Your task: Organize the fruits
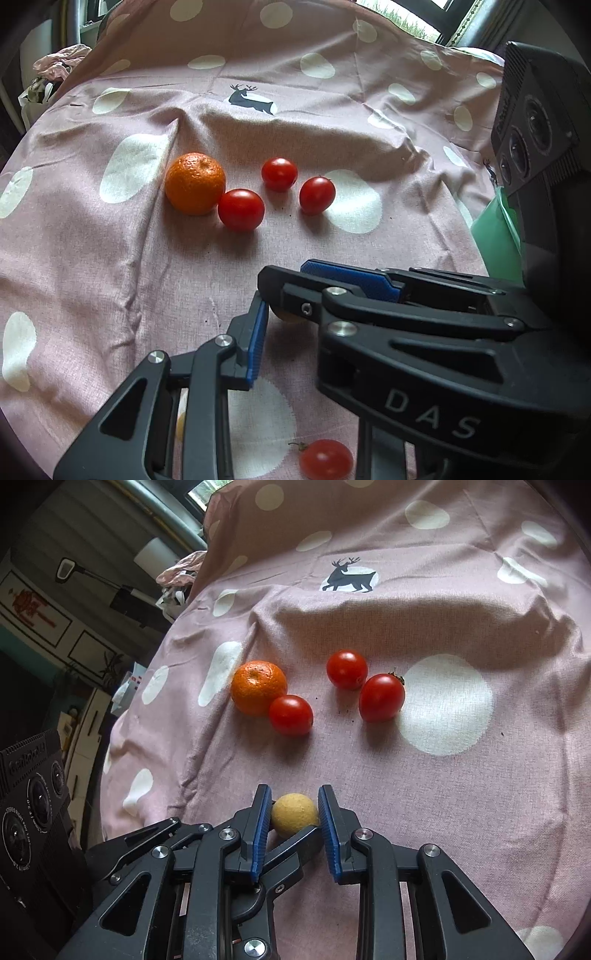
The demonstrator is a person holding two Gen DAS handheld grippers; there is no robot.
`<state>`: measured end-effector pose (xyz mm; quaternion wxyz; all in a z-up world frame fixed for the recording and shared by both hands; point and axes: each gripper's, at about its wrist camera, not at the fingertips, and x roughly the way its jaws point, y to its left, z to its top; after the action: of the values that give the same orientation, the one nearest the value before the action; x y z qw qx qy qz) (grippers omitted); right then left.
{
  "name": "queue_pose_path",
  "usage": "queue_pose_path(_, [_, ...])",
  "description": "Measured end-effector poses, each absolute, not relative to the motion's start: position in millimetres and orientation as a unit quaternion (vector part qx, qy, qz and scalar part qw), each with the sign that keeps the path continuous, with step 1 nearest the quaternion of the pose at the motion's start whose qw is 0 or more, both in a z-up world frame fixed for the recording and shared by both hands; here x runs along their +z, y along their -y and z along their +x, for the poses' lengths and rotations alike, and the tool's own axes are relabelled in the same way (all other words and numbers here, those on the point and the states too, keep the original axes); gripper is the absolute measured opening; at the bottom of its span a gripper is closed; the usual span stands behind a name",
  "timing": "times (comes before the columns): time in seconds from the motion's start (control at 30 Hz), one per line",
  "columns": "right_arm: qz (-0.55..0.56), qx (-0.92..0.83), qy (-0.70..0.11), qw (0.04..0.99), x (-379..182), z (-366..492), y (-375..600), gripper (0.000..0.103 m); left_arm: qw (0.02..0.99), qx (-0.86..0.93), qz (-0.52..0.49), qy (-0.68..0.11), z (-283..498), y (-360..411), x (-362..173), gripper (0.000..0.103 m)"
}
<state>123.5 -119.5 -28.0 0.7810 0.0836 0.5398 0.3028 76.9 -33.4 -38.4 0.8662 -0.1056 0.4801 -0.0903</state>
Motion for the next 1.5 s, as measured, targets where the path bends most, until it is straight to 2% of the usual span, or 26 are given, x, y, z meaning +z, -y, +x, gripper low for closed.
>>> queue_pose_path(0.93, [0.094, 0.269, -0.418, 0.863, 57, 54, 190, 0.029, 0.919, -0.165, -0.032, -0.357, 16, 97, 41, 0.026])
queue_pose_path(1.17, [0.105, 0.275, -0.466, 0.834, 25, 70, 183, 0.029, 0.900, -0.146, -0.042, -0.408, 31, 92, 13, 0.026])
queue_pose_path(1.4, [0.117, 0.258, -0.556, 0.781, -27, 89, 173, 0.029, 0.851, -0.137, -0.079, -0.501, 52, 84, -35, 0.027])
queue_pose_path(1.5, [0.121, 0.252, -0.573, 0.770, -33, 92, 171, 0.029, 0.845, -0.133, -0.077, -0.512, 53, 82, -39, 0.027])
